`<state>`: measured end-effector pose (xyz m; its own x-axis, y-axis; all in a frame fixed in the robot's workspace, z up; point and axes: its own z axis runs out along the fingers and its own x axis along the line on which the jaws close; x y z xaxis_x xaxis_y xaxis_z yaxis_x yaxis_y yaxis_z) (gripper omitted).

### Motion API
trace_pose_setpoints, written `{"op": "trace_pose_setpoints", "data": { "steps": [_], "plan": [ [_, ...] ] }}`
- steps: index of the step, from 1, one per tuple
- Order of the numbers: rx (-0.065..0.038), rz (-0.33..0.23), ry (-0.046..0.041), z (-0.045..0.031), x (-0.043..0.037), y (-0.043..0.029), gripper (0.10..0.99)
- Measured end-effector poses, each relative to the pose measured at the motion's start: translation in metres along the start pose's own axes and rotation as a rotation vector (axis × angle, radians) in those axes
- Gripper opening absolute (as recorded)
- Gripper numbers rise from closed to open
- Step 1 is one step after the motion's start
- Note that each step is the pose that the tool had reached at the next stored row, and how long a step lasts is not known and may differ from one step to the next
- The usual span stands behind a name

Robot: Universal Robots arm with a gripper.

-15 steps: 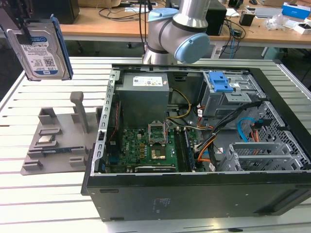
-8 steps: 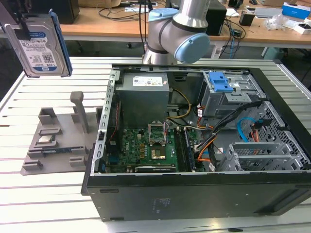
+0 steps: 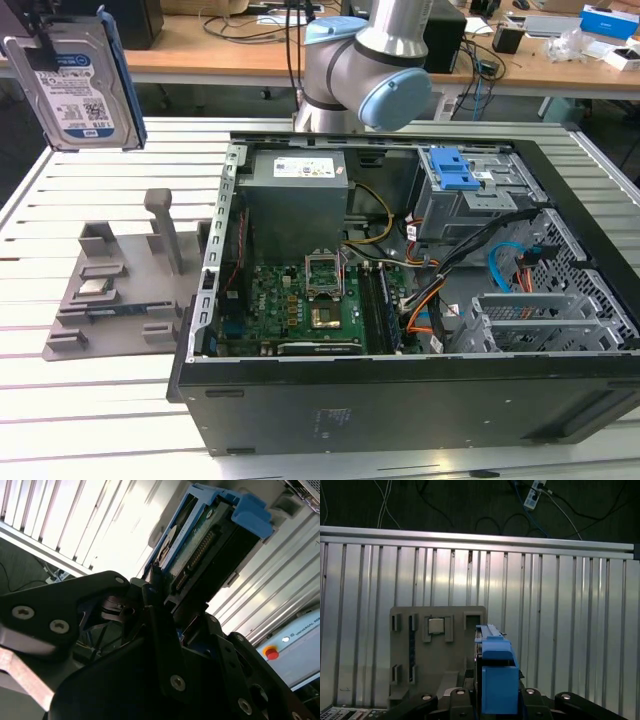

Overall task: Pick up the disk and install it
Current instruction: 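Pick up the disk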

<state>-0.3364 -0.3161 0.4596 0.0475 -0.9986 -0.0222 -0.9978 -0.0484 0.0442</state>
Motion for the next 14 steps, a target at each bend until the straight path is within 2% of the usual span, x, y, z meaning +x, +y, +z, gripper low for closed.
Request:
{"op": "trace_pose_setpoints", "data": {
  "steps": [6,14],
  "plan": [
    [0.000,0.000,0.0000,-0.0140,-0.0010,0.0006,0.365],
    [0.000,0.000,0.0000,-0.0272,-0.0023,0.0010,0.365]
  ]
}}
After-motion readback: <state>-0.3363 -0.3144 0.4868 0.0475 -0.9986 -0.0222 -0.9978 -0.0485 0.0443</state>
